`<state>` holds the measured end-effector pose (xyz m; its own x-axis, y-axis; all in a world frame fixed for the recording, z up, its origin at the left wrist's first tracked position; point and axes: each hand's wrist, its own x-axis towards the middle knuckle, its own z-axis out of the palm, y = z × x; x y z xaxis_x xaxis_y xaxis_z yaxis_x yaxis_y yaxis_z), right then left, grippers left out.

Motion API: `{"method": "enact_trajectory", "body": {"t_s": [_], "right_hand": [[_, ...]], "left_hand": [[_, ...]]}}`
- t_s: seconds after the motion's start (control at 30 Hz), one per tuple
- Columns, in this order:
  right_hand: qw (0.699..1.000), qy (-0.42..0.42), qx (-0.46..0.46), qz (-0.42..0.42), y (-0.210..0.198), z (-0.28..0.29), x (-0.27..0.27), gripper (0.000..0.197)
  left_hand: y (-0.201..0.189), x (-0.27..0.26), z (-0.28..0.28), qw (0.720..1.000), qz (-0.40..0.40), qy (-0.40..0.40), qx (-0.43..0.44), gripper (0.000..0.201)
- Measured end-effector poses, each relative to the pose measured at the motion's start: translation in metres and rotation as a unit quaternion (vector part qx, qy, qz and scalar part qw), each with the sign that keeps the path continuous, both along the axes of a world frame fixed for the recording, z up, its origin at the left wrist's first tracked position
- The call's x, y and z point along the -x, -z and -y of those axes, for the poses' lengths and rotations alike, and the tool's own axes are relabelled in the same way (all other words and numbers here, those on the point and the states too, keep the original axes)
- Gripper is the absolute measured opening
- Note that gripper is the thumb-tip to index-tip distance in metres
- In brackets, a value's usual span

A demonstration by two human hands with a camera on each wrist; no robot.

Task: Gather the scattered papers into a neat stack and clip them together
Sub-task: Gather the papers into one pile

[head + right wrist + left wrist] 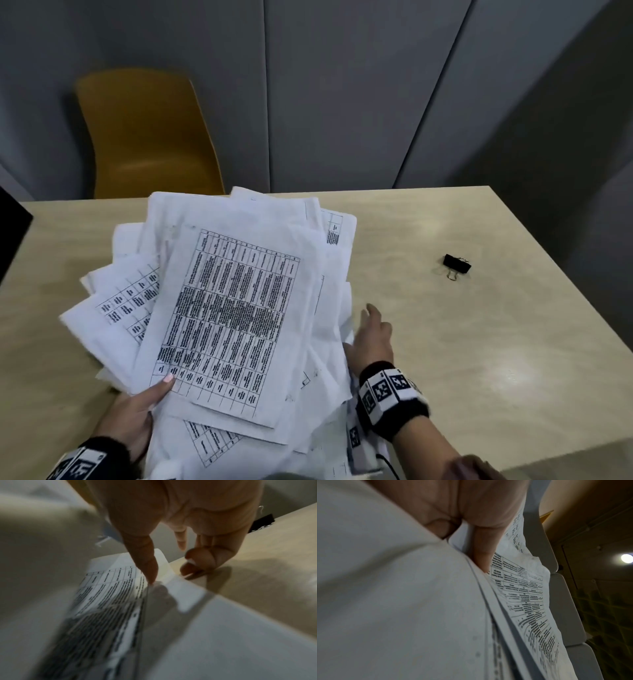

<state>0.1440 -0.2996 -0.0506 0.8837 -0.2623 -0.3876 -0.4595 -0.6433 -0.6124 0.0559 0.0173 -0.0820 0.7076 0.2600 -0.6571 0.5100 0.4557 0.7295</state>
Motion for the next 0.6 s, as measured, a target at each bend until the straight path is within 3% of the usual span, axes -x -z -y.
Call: {"method": "enact_trajectory", "body": {"t_s": [0.13,0.3,0.43,0.6], "right_hand": [[0.994,-0.054,0.093,-0.010,0.000,-0.012,-0.009,0.078],[0.990,-0.087,0.111,-0.009,-0.005,-0.029,-0.021,0.081],[0.992,-0.086,0.078,-0.044,-0.012,-0.033,-0.028,0.053],[0.981,-0.075,0.176,-0.041,-0.014,-0.041,-0.036,0.051]], "left_hand": [[0.001,0.003,-0.007,1.000,-0.010,-0.019,0.023,0.018],[-0.002,0.006,-0.008,1.000,0.013,-0.011,0.018,0.042],[-0.001,0.007,-0.010,0.999,0.031,-0.024,0.016,0.044],[-0.002,0.008,-0.009,0.999,0.021,-0.042,0.014,0.045]]}}
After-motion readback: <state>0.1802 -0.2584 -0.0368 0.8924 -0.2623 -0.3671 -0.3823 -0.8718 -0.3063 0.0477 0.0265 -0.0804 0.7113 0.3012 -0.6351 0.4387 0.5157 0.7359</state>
